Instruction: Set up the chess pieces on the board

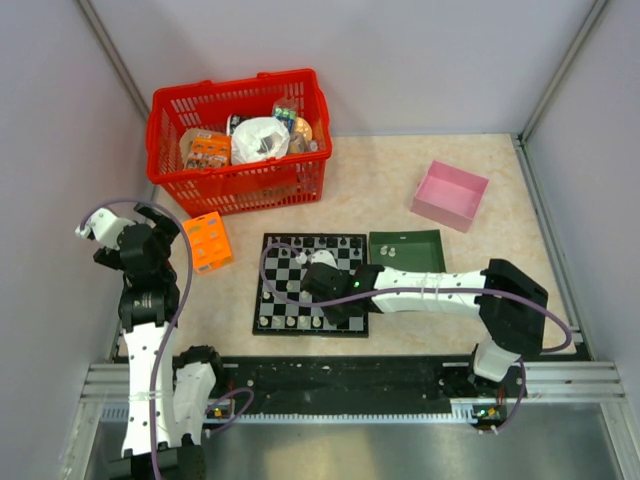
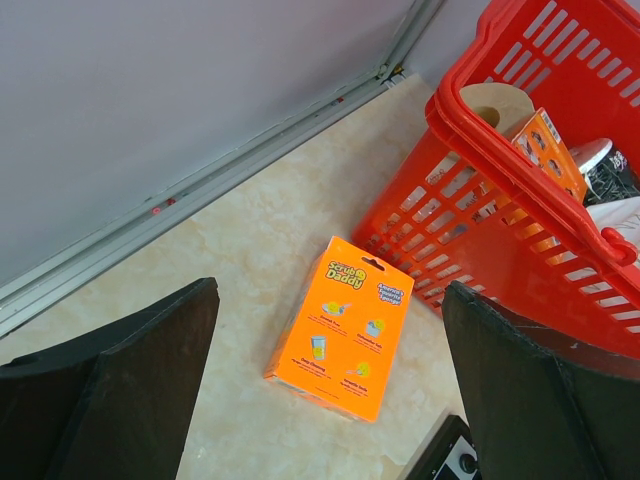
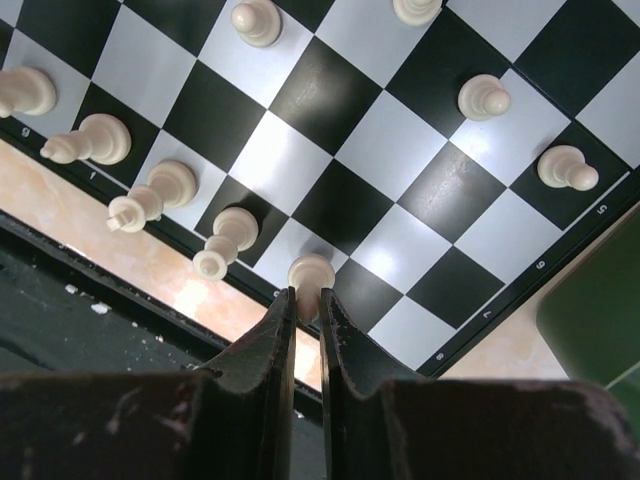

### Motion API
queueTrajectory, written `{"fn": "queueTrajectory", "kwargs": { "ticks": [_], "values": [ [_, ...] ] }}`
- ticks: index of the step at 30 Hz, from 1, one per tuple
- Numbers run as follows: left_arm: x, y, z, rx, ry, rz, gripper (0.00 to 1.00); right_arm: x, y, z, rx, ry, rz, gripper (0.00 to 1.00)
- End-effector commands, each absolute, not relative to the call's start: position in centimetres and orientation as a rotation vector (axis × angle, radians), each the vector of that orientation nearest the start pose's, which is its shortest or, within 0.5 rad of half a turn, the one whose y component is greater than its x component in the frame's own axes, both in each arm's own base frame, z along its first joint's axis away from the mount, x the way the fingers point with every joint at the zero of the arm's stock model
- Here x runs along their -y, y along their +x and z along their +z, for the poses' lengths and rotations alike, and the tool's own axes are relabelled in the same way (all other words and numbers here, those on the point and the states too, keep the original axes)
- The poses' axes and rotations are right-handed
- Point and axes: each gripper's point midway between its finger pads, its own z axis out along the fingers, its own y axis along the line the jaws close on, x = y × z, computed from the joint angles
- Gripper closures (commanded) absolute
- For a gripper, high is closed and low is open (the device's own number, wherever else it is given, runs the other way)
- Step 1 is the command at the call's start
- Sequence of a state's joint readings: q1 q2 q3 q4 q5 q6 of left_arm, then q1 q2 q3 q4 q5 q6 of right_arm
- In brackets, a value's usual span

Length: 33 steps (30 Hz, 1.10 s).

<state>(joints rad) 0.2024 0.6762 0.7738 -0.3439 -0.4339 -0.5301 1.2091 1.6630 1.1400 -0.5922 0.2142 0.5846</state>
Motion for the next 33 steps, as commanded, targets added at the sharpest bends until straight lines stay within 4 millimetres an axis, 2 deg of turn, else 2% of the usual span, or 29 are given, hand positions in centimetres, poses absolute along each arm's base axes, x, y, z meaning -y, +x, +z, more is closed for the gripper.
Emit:
{"fn": "queueTrajectory", "kwargs": {
  "ticks": [1,12,24,27,30,33],
  "values": [
    [-11.1,26.2,28.2,-1.49,-0.915,0.143,0.01,-34.7,14.2,6.4,-2.556,-0.761,0.326,0.96],
    [-11.1,26.3,27.9,-1.495,-0.916,0.145,0.01,-35.5,13.9,6.1,-2.56,-0.787,0.359,0.96],
    [-11.1,26.3,27.8,-1.497,-0.919,0.146,0.01,-35.2,13.6,5.4,-2.575,-0.799,0.346,0.94],
    [-11.1,26.3,27.7,-1.498,-0.92,0.145,0.01,-35.1,13.7,5.4,-2.575,-0.793,0.343,0.87],
    [-11.1,26.4,27.7,-1.5,-0.92,0.144,0.01,-35.3,13.7,5.9,-2.564,-0.795,0.358,0.75],
    [-11.0,26.4,27.7,-1.501,-0.918,0.142,0.01,-35.4,13.8,6.3,-2.555,-0.797,0.367,0.7]
  ]
}}
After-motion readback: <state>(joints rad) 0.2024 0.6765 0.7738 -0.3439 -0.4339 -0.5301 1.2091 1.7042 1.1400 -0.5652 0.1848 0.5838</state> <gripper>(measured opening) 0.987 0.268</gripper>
